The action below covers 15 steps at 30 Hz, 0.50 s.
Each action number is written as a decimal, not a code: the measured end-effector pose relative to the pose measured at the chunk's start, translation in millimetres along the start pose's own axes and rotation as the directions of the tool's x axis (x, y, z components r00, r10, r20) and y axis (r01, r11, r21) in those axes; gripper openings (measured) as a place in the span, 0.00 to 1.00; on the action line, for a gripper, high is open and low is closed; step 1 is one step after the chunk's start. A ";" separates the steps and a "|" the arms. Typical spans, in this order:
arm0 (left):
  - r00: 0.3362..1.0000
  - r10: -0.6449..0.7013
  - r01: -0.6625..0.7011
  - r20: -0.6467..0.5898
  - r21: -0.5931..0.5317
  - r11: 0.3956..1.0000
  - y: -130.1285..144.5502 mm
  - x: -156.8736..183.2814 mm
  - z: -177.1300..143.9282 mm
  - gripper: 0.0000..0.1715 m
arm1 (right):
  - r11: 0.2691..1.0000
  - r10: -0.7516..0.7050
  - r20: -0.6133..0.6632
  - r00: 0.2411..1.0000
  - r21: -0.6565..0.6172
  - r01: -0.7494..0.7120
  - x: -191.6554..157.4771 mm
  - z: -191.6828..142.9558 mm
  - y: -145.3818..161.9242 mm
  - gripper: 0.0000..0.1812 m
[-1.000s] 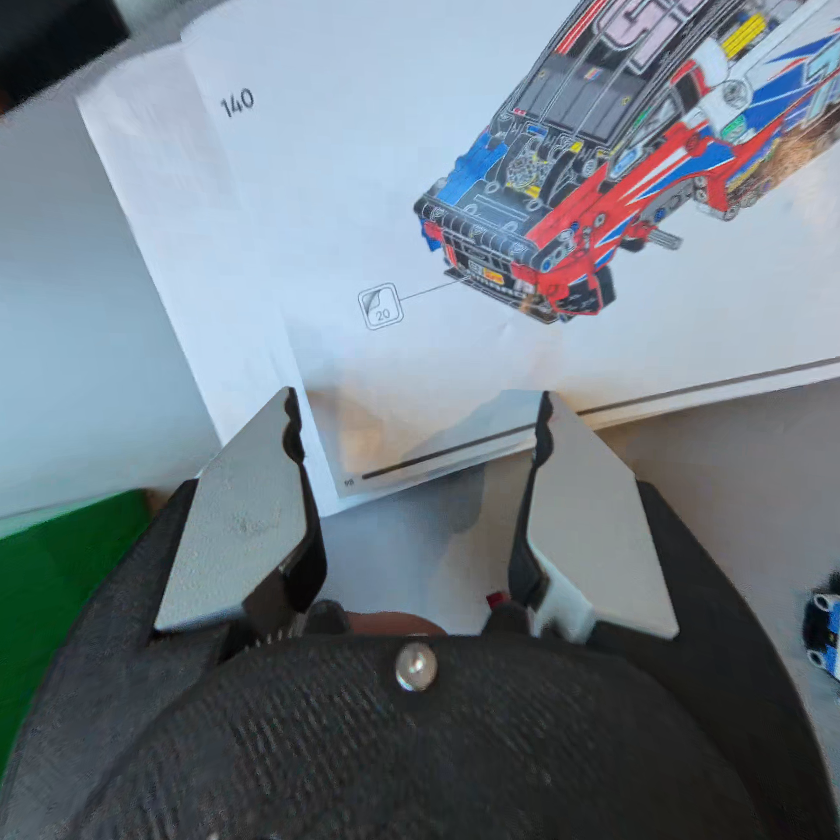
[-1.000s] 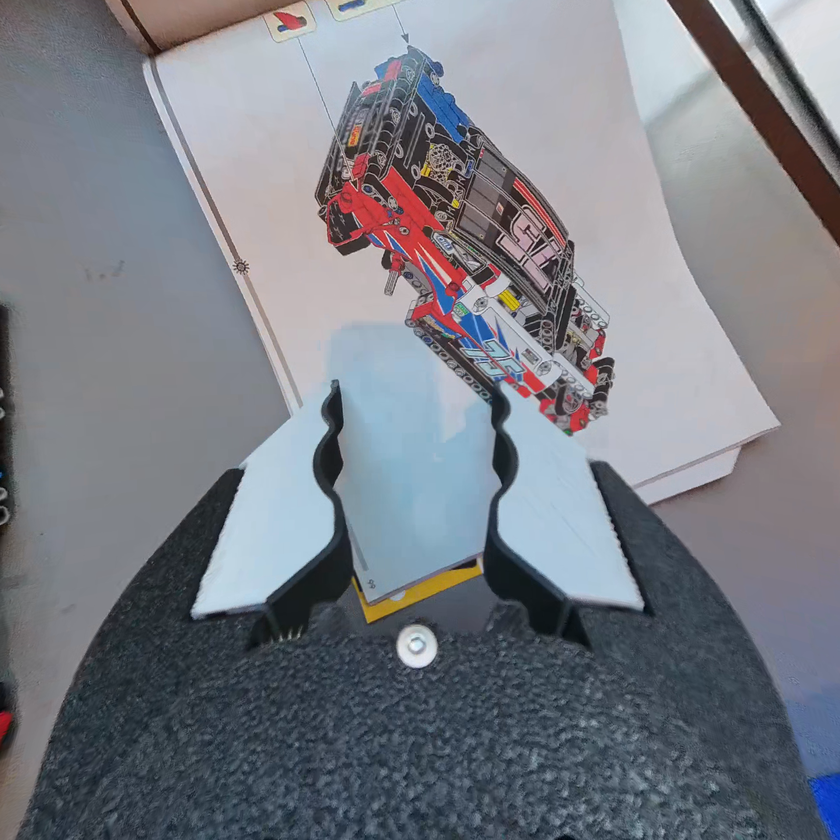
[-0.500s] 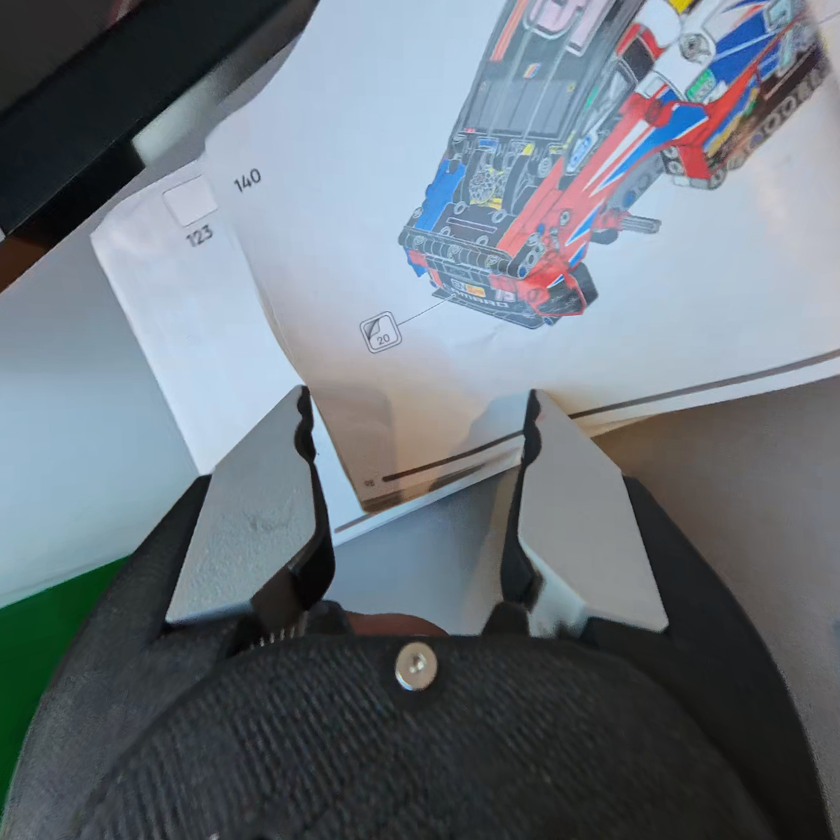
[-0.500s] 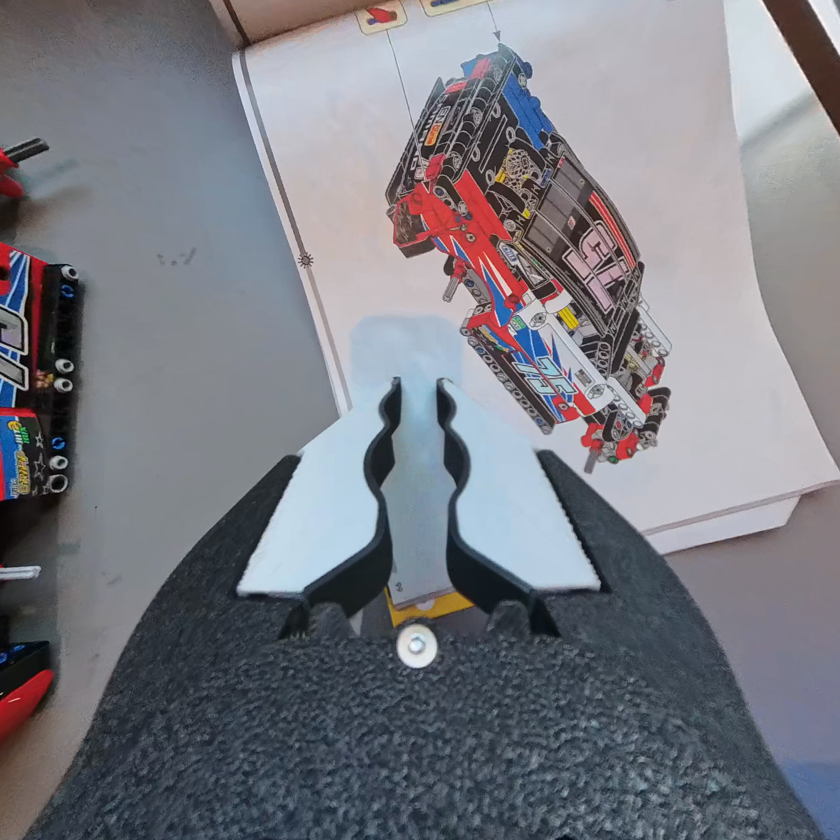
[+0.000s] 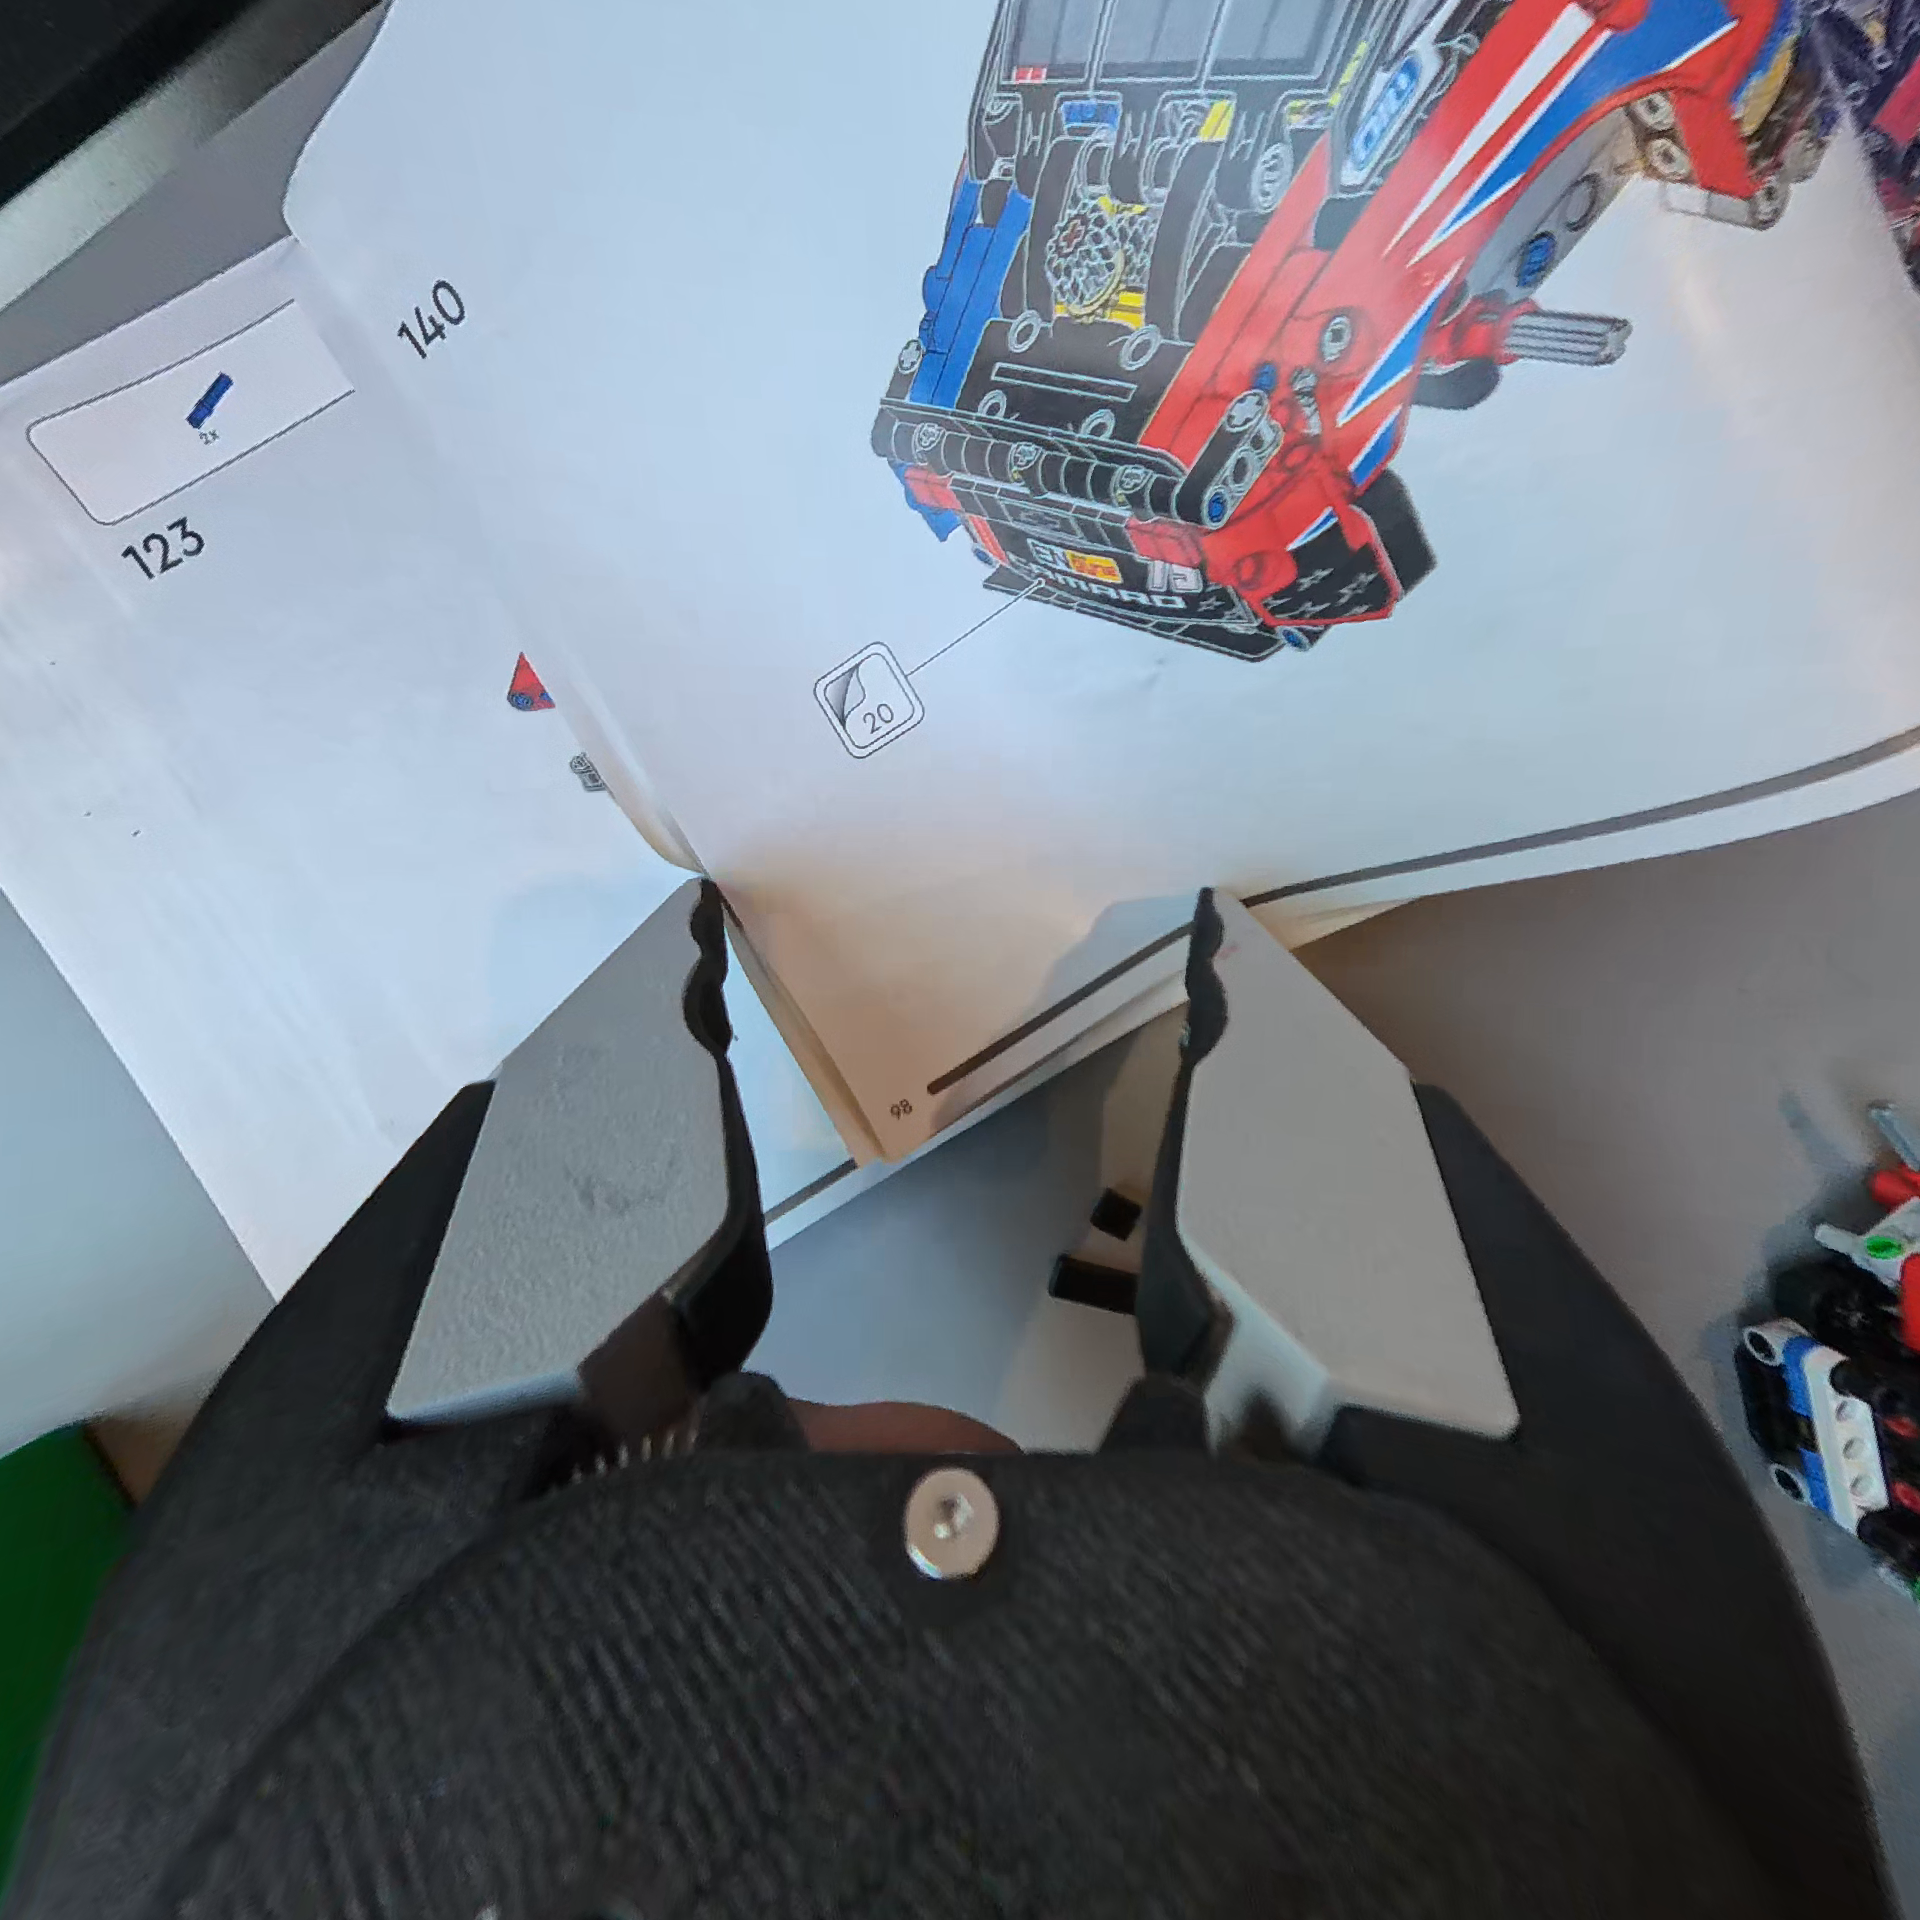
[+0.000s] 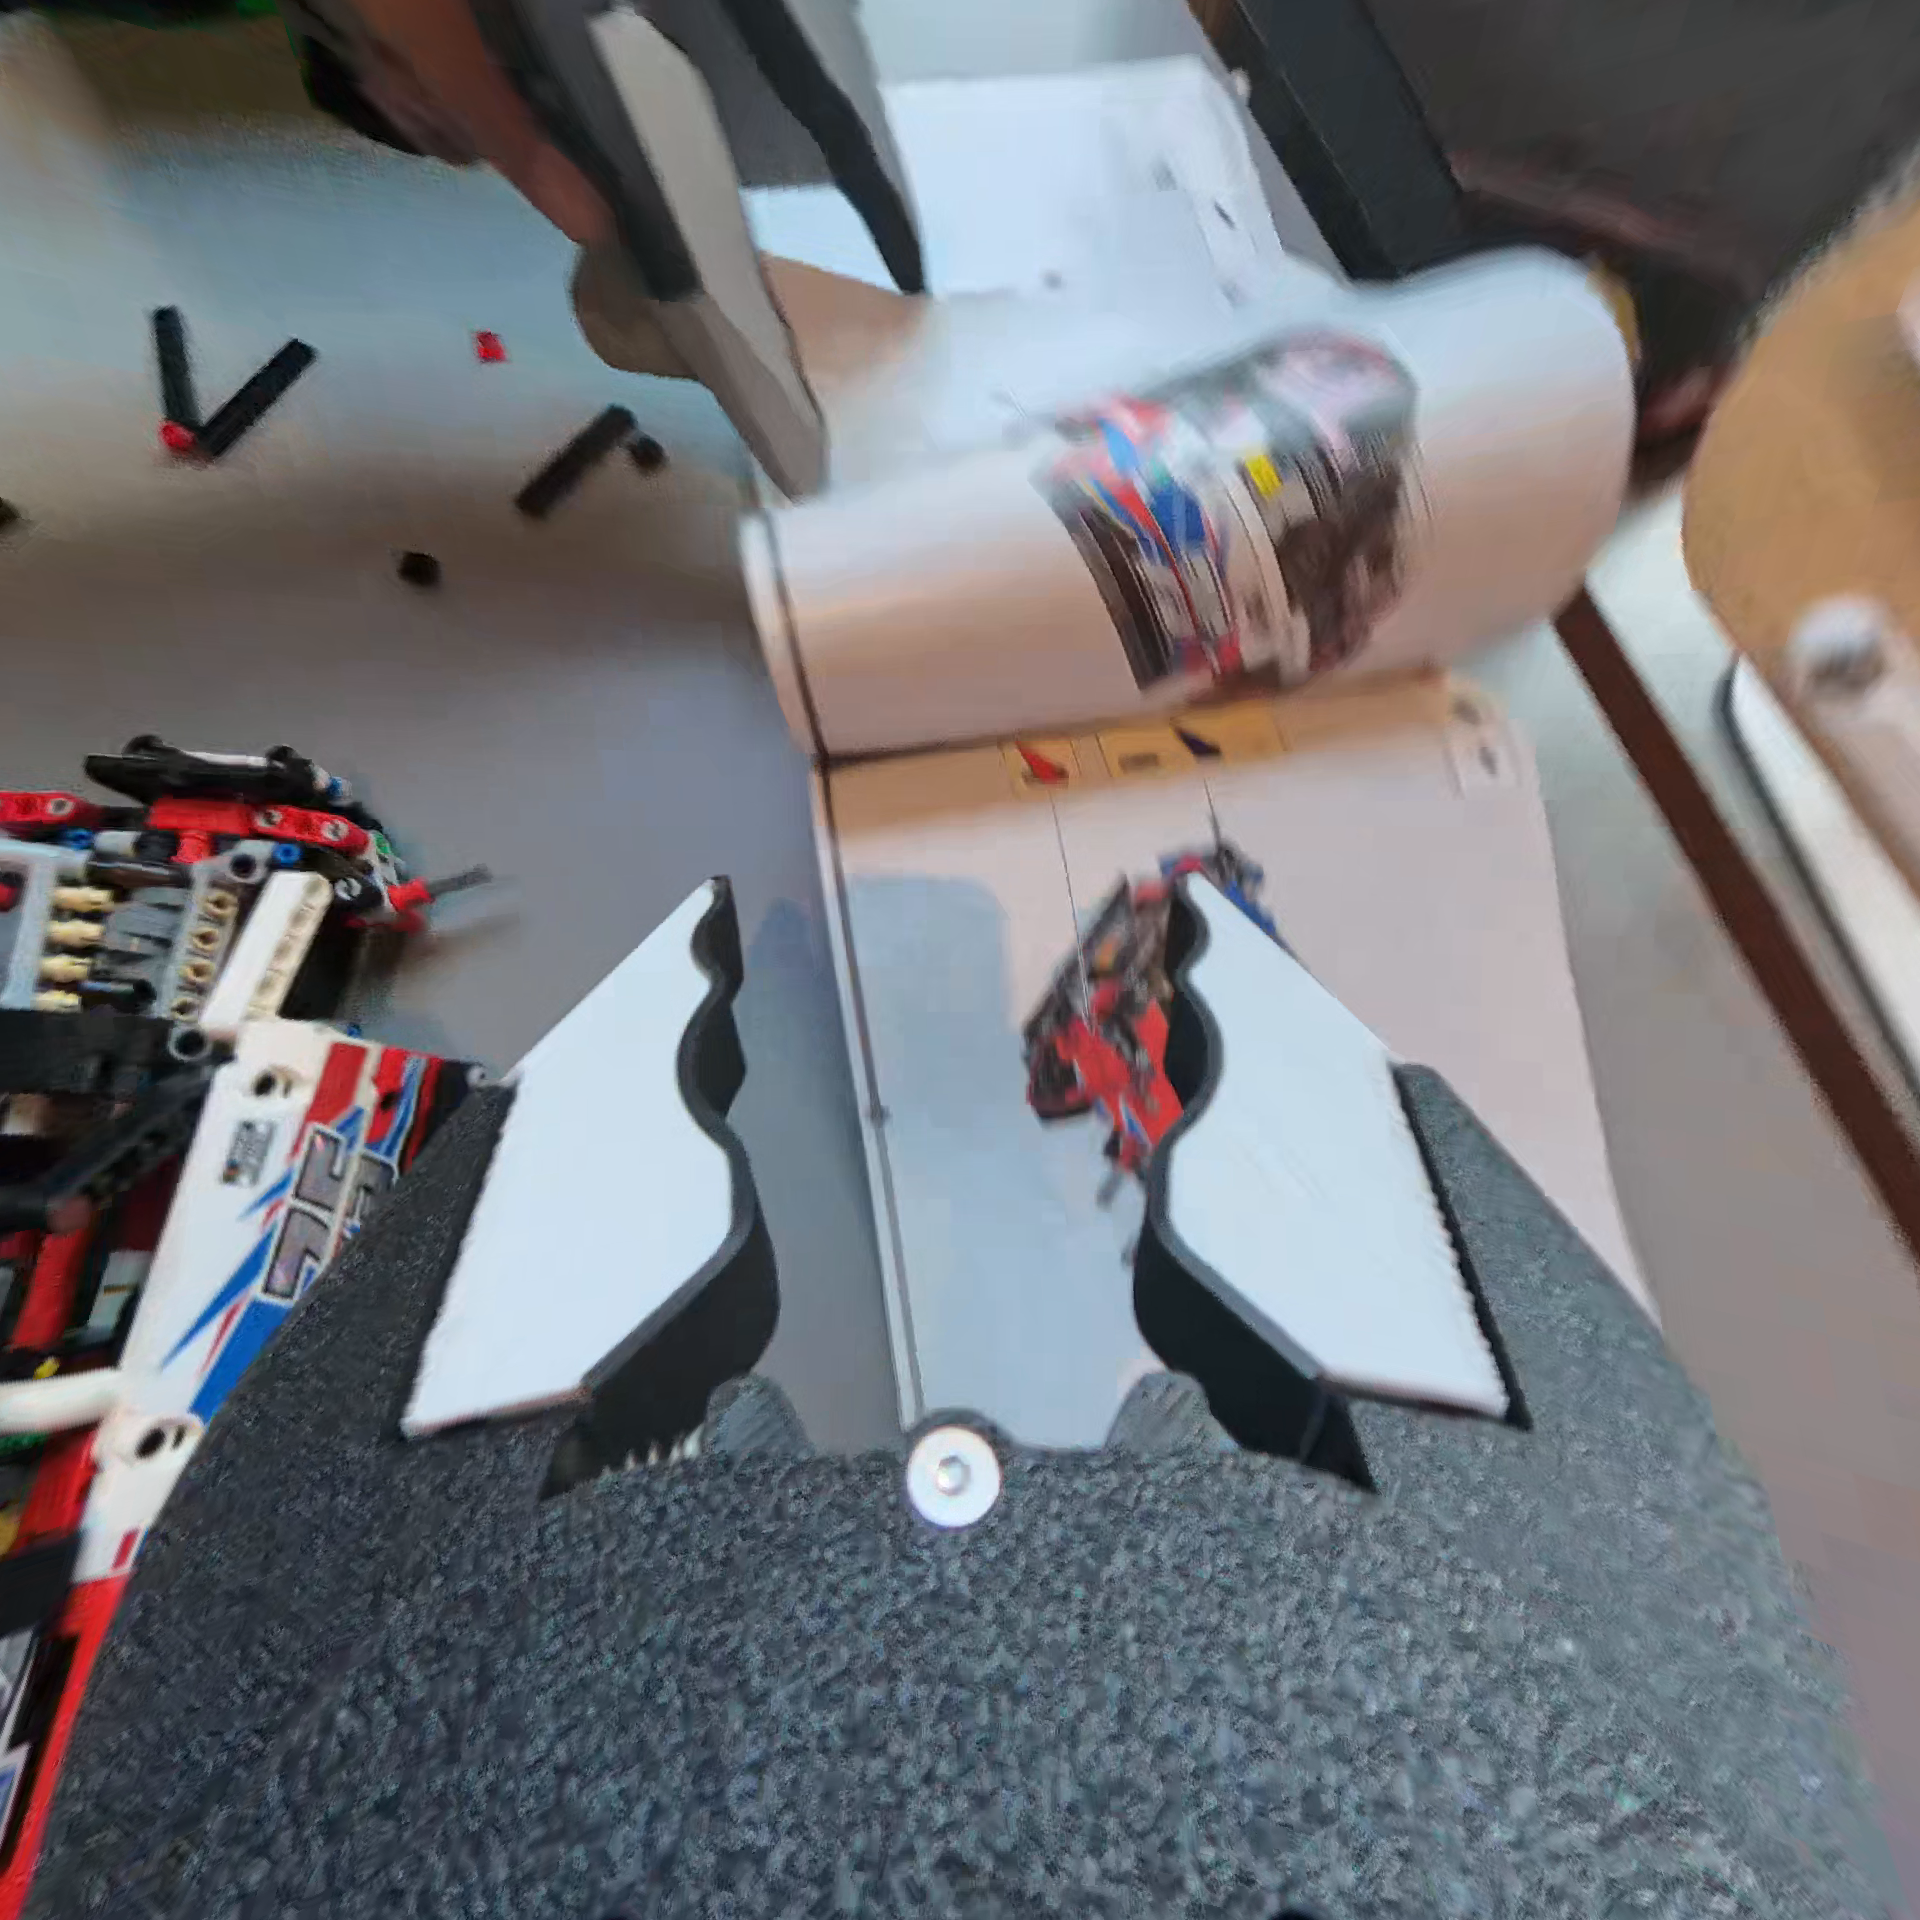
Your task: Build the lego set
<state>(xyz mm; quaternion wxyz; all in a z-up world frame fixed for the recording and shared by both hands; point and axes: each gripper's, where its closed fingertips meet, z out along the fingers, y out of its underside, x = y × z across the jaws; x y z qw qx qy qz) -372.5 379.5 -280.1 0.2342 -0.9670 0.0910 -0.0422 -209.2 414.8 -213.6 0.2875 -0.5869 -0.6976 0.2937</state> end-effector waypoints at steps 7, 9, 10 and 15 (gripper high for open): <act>0.942 -0.032 0.099 -0.334 0.185 0.978 -29.9 45.7 -19.6 0.47 | 0.971 -0.214 0.208 0.955 -0.062 0.231 -38.7 43.6 -58.7 0.49; 0.932 -0.057 0.154 -0.358 0.248 0.956 -39.6 34.9 -34.4 0.44 | 0.953 -0.234 0.201 0.951 -0.145 0.265 -34.9 51.6 -50.8 0.48; 0.934 -0.073 0.174 -0.349 0.267 0.948 -40.2 24.4 -40.0 0.42 | 0.946 -0.230 0.195 0.953 -0.185 0.266 -32.5 53.6 -45.3 0.46; 0.948 -0.144 0.220 -0.284 0.259 0.941 -21.9 -18.5 -49.1 0.42 | 0.947 -0.222 0.172 0.960 -0.198 0.254 -31.7 50.5 -30.8 0.44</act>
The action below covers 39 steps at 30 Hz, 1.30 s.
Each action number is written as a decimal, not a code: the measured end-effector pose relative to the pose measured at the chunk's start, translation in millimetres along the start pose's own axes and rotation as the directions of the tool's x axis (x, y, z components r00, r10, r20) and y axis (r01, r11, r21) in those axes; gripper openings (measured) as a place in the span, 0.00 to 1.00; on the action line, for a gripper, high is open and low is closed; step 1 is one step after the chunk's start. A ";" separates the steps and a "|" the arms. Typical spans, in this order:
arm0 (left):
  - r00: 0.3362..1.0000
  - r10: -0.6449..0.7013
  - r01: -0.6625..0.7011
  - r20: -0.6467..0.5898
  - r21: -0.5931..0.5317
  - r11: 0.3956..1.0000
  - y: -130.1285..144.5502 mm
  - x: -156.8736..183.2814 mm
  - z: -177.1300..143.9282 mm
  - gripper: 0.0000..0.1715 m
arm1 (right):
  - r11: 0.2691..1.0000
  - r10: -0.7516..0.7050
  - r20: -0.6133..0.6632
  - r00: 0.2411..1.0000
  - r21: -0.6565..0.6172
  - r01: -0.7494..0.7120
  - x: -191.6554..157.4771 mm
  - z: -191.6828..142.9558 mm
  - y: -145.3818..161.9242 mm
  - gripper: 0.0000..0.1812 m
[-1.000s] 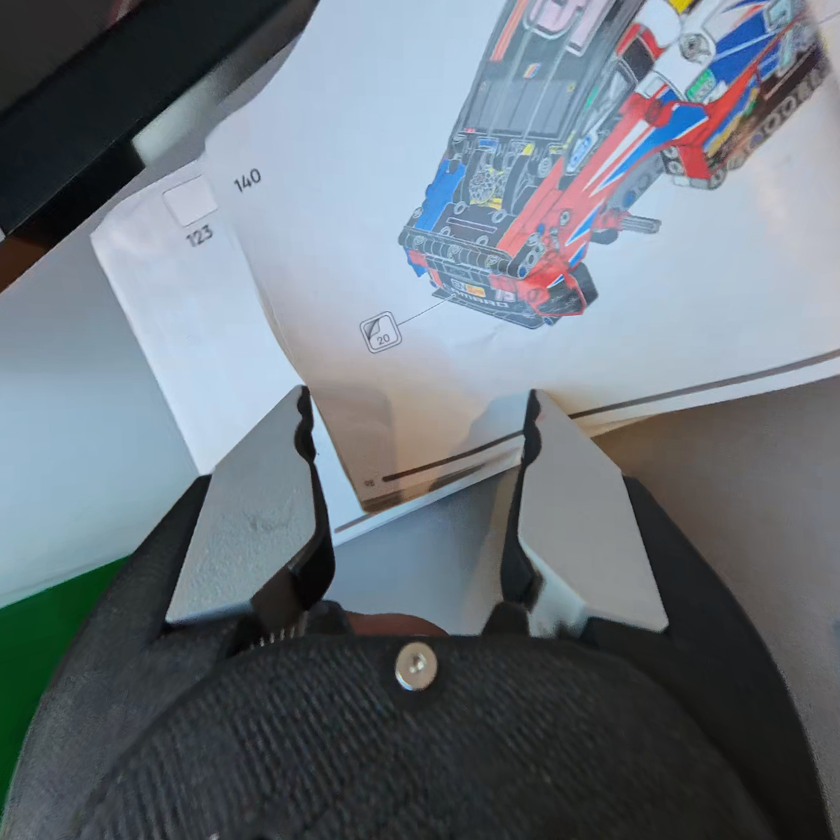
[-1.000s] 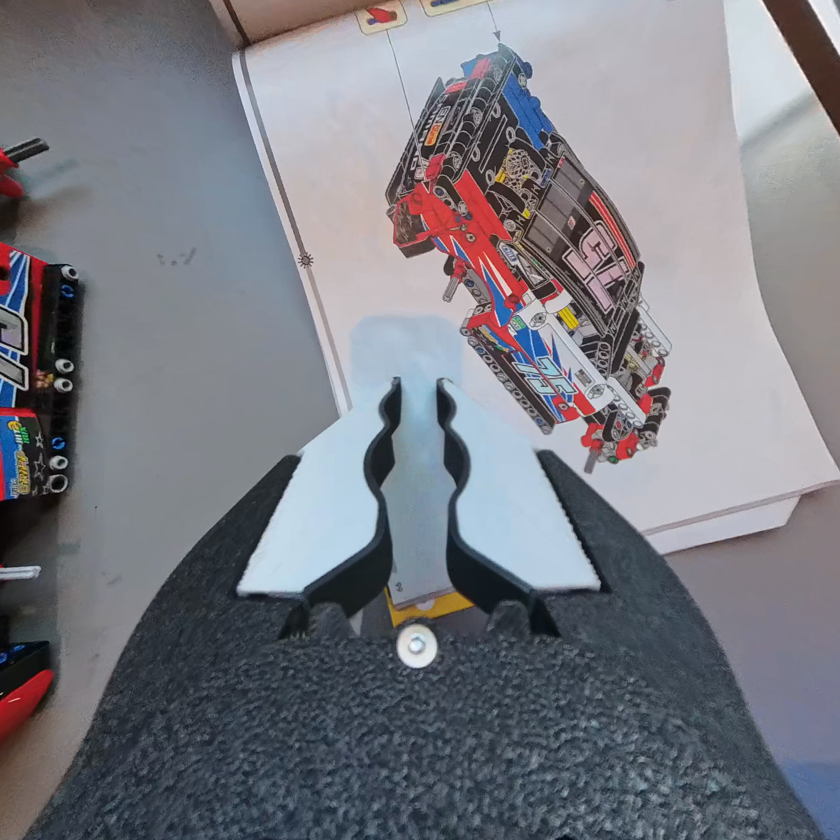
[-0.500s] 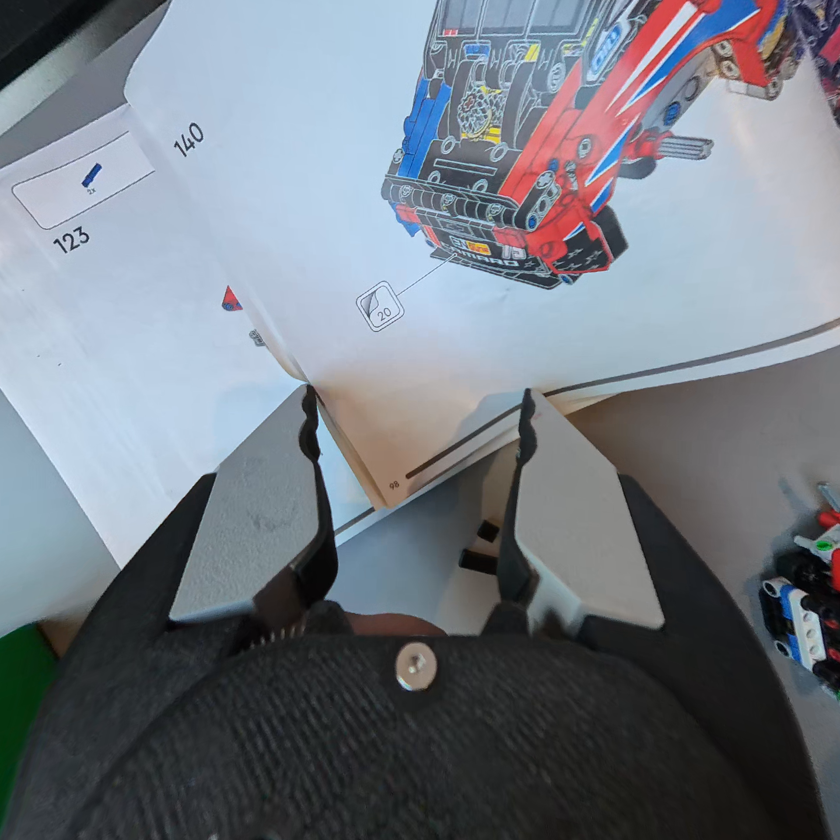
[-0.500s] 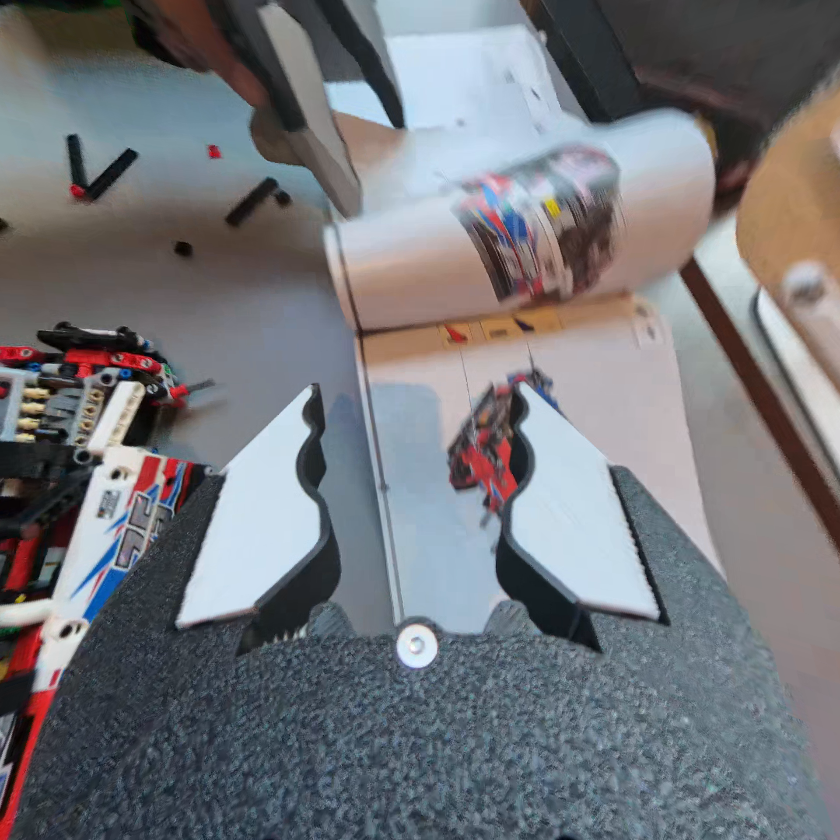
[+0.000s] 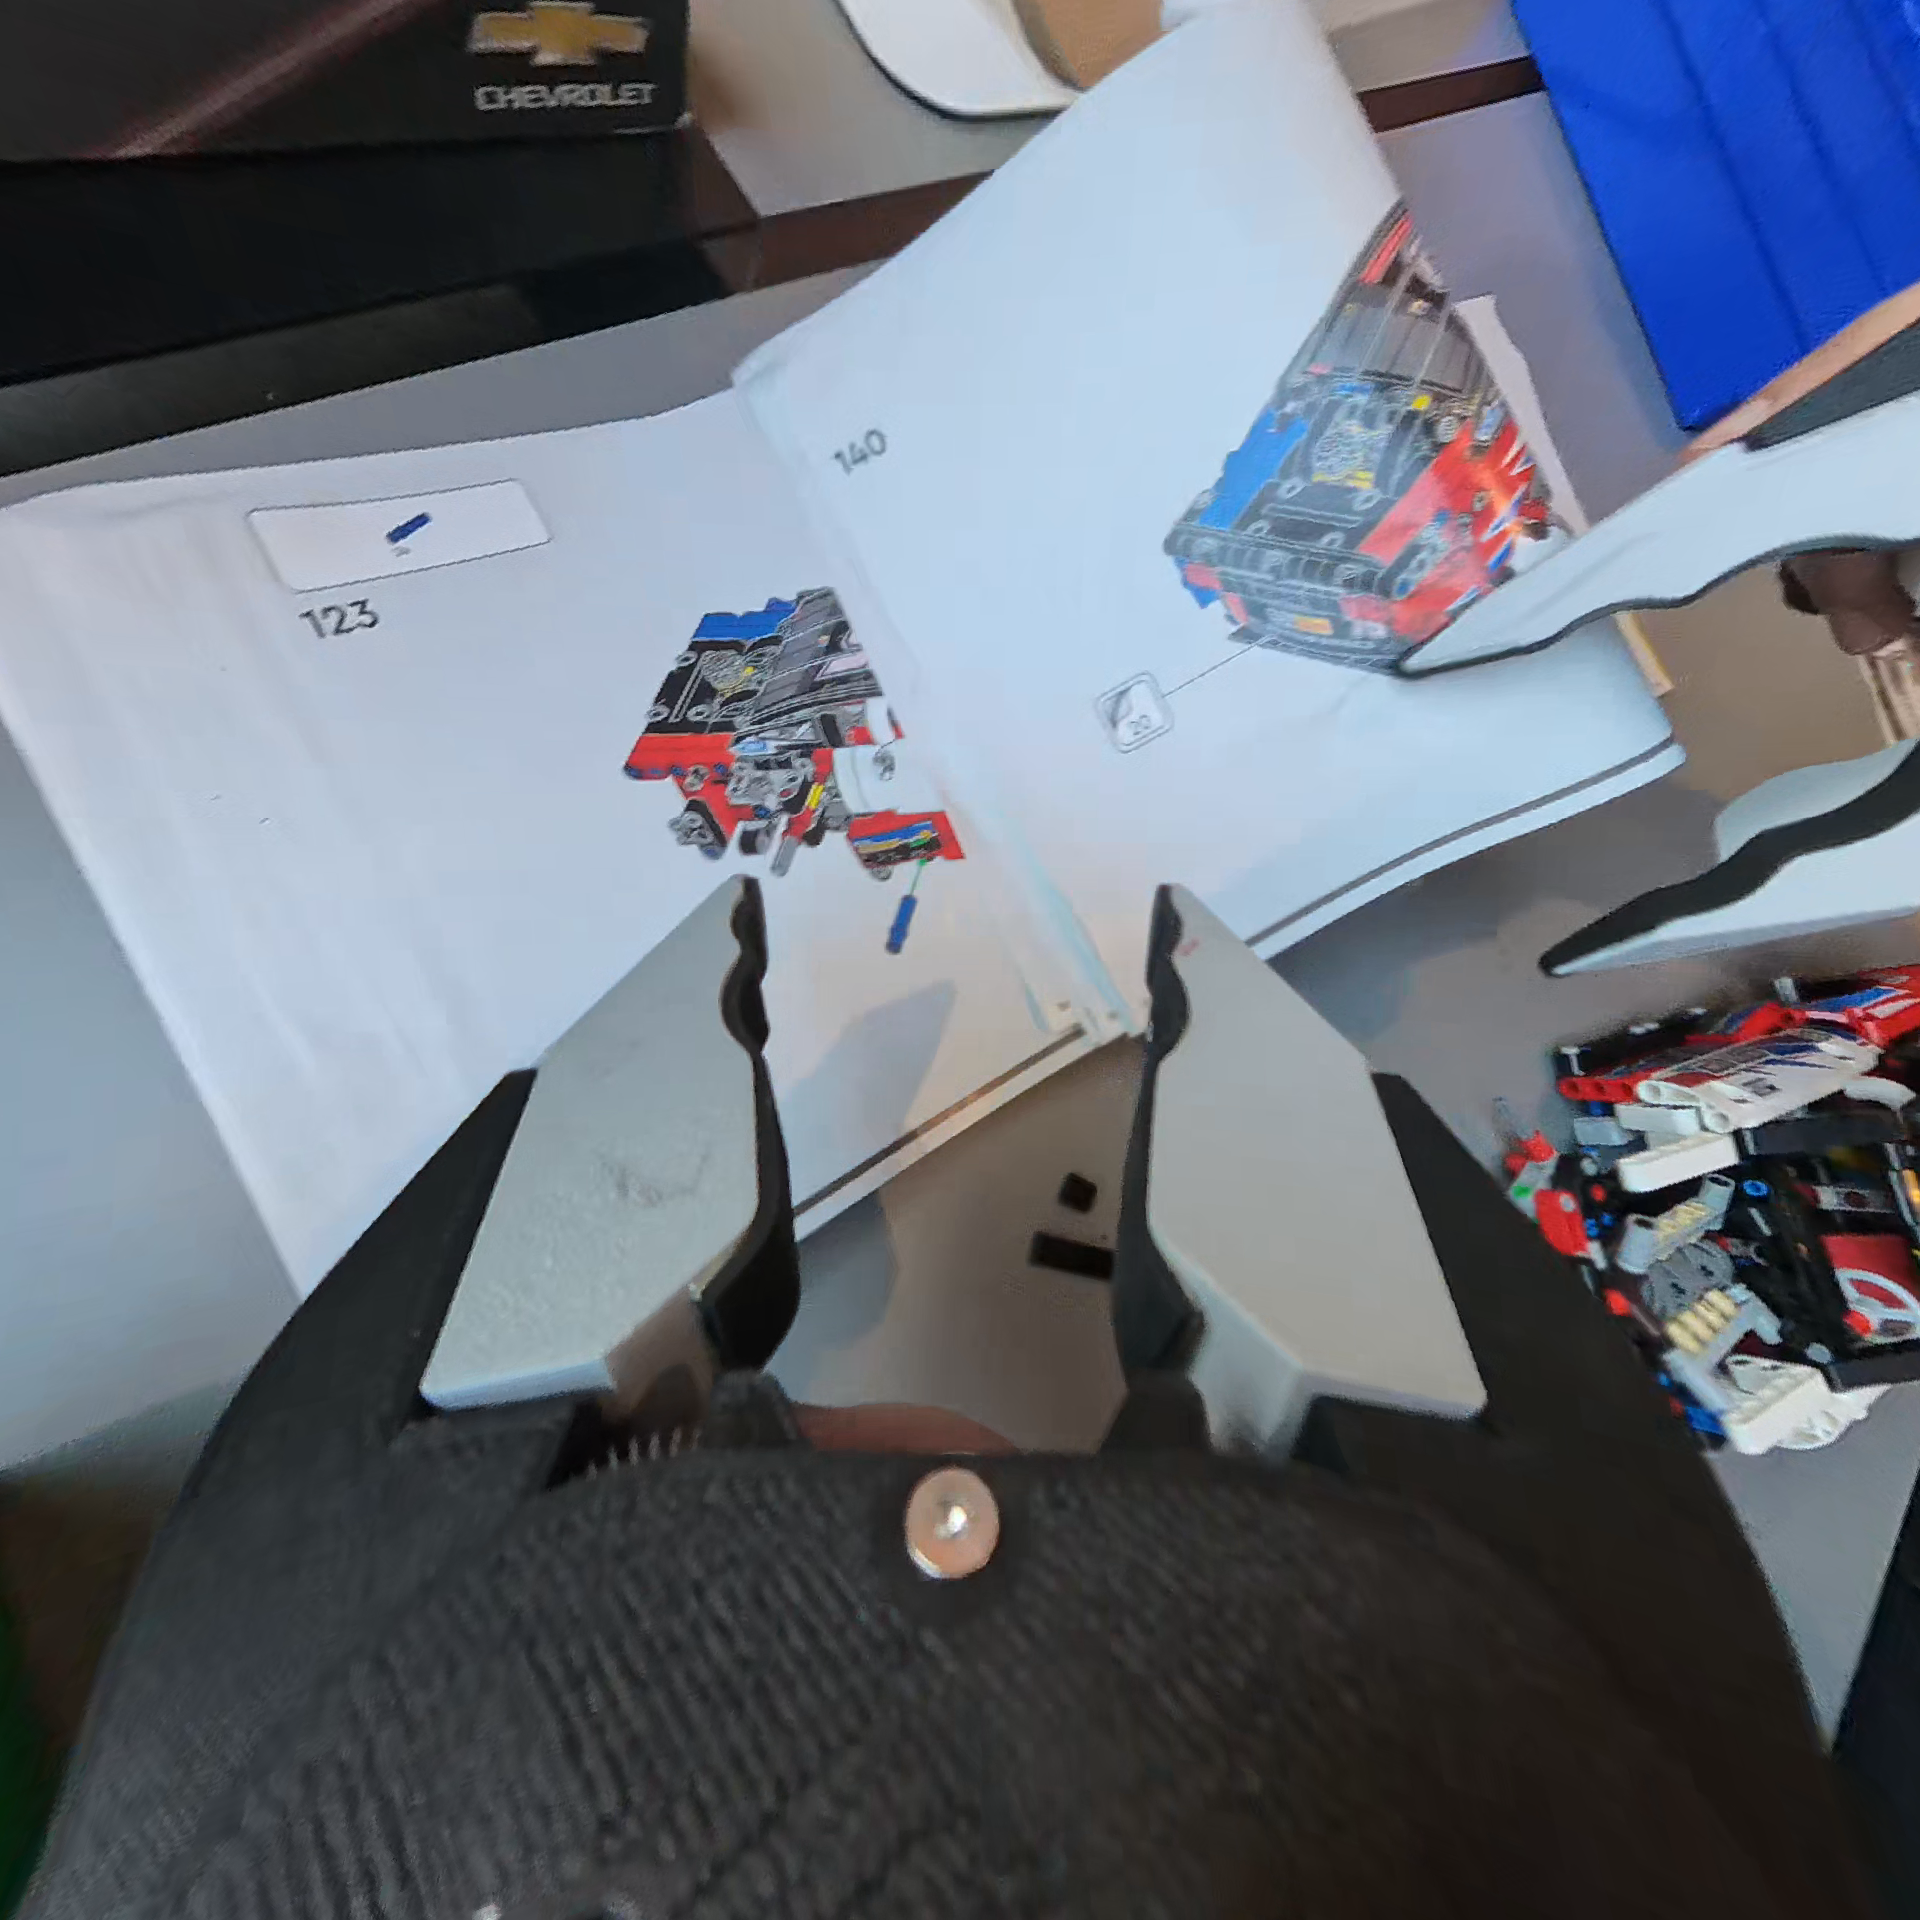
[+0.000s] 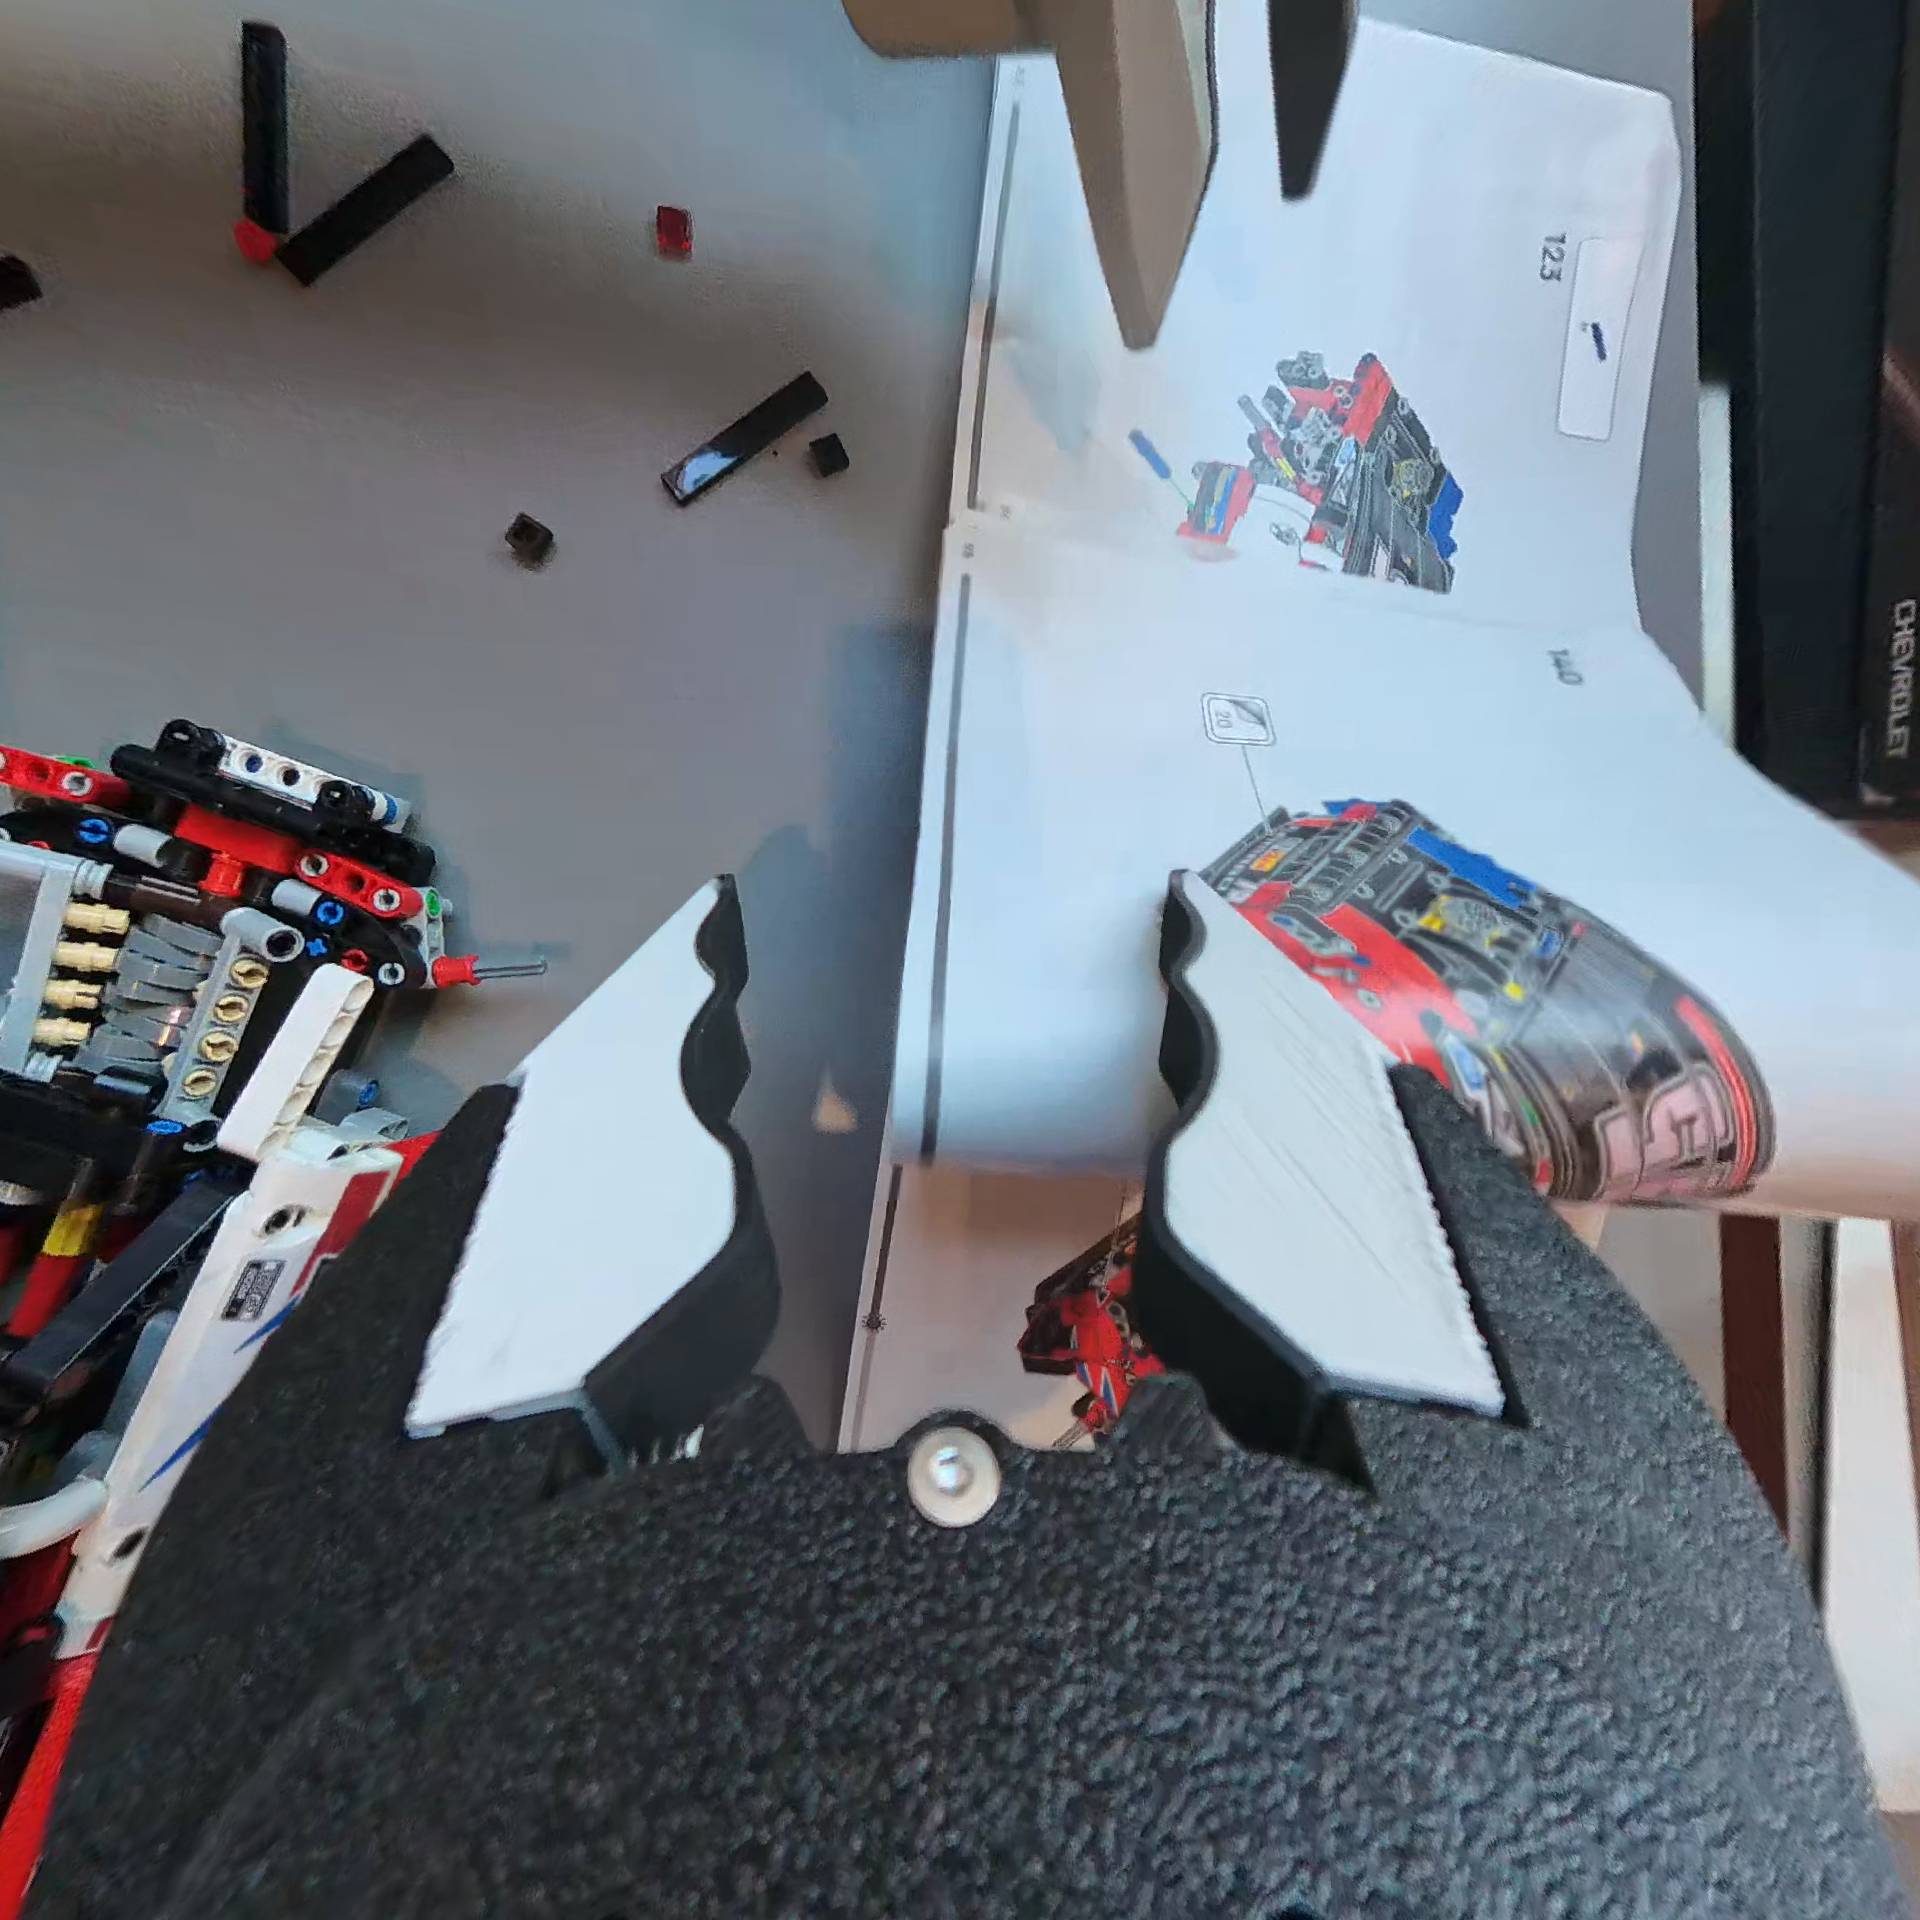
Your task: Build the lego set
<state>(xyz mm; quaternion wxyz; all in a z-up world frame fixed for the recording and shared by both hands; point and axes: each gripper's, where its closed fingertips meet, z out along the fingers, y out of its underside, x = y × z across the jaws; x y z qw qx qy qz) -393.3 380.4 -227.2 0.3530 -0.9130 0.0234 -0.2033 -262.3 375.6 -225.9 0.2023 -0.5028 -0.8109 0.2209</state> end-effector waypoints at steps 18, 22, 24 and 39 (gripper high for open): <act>0.958 0.259 -0.234 0.122 -0.186 0.954 38.0 12.4 35.7 0.37 | 0.990 0.063 -0.091 0.994 0.133 -0.051 8.5 -25.7 17.2 0.36; 0.953 0.266 -0.230 0.147 -0.226 0.947 38.8 9.0 41.5 0.39 | 0.988 0.099 -0.130 0.987 0.133 -0.081 15.7 -34.1 31.5 0.35; 0.949 0.269 -0.229 0.162 -0.228 0.946 38.2 6.5 40.5 0.38 | 0.984 0.133 -0.144 0.981 0.134 -0.113 18.4 -39.2 44.0 0.37; 0.939 0.344 -0.344 0.013 0.029 0.938 -65.5 112.8 41.4 0.33 | 0.892 0.375 -0.103 0.921 0.312 -0.328 27.5 -59.7 99.9 0.36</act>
